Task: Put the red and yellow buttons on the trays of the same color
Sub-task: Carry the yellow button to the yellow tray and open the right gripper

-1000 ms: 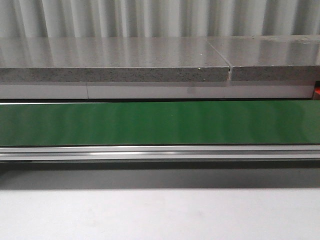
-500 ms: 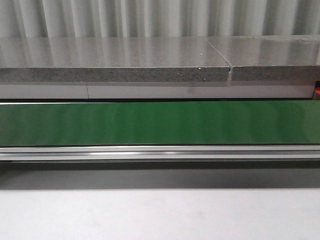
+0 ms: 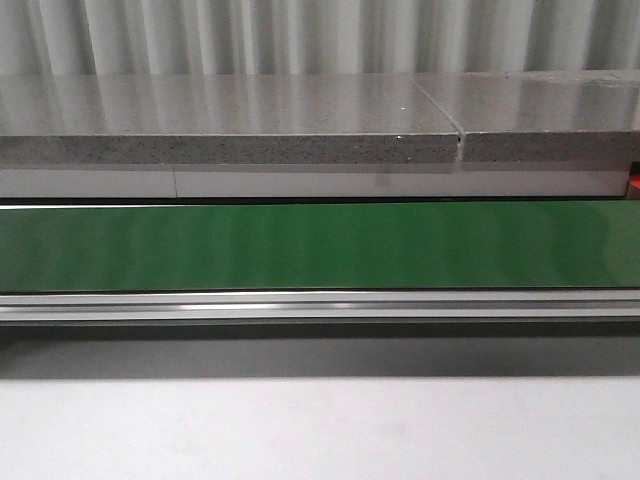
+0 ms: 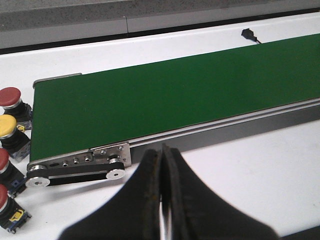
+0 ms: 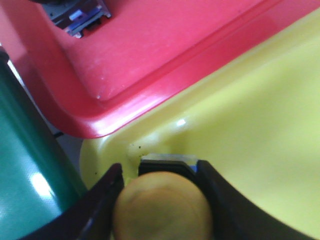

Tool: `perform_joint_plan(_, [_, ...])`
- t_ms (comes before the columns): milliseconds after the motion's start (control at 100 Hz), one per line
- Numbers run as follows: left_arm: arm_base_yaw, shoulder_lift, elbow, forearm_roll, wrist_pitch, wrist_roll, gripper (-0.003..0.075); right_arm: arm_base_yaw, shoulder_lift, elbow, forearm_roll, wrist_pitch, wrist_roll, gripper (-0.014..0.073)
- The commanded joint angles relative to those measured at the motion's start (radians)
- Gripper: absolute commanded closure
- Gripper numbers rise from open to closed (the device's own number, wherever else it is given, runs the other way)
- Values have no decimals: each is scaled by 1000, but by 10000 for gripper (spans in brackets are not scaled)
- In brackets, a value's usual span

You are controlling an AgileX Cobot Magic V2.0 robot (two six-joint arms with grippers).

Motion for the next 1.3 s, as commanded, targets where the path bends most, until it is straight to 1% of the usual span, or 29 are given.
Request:
perform_joint_plan(0, [-8, 10, -26, -13, -72, 0, 741, -8, -39, -23, 12, -46, 1, 162])
perform_joint_plan(30, [-8, 10, -26, -13, -72, 0, 741, -8, -39, -23, 12, -49, 1, 132])
perform_joint_plan(80, [-8, 10, -26, -13, -72, 0, 741, -8, -39, -23, 12, -50, 1, 113])
perform_joint_plan(250, [-8, 10, -26, -13, -72, 0, 741, -8, -60, -23, 12, -52, 1, 116])
perform_joint_plan(460, [-8, 10, -26, -13, -72, 0, 741, 0, -205, -23, -3, -51, -33, 123])
perform_joint_plan(510, [-8, 10, -26, -13, -72, 0, 741, 13, -251, -23, -3, -47, -48, 153])
perform_joint_plan(560, [-8, 10, -26, -13, -72, 0, 741, 31, -287, -23, -3, -42, -67, 210])
perform_joint_plan(750, [-8, 10, -26, -13, -72, 0, 741, 133, -397, -23, -5, 7, -80, 534])
perform_joint_plan(830, [-8, 10, -26, -13, -72, 0, 741, 185, -436, -22, -5, 22, -80, 625])
perform_joint_plan(950, [-8, 10, -26, -13, -72, 0, 741, 261, -485, -22, -5, 25, -80, 685])
perform_joint_plan(1160, [-8, 10, -26, -13, -72, 0, 741, 392, -567, -22, -5, 32, -80, 683])
perform_joint_plan(1290, [-8, 10, -26, -13, -72, 0, 741, 446, -627, 4, -19, 20, -80, 683])
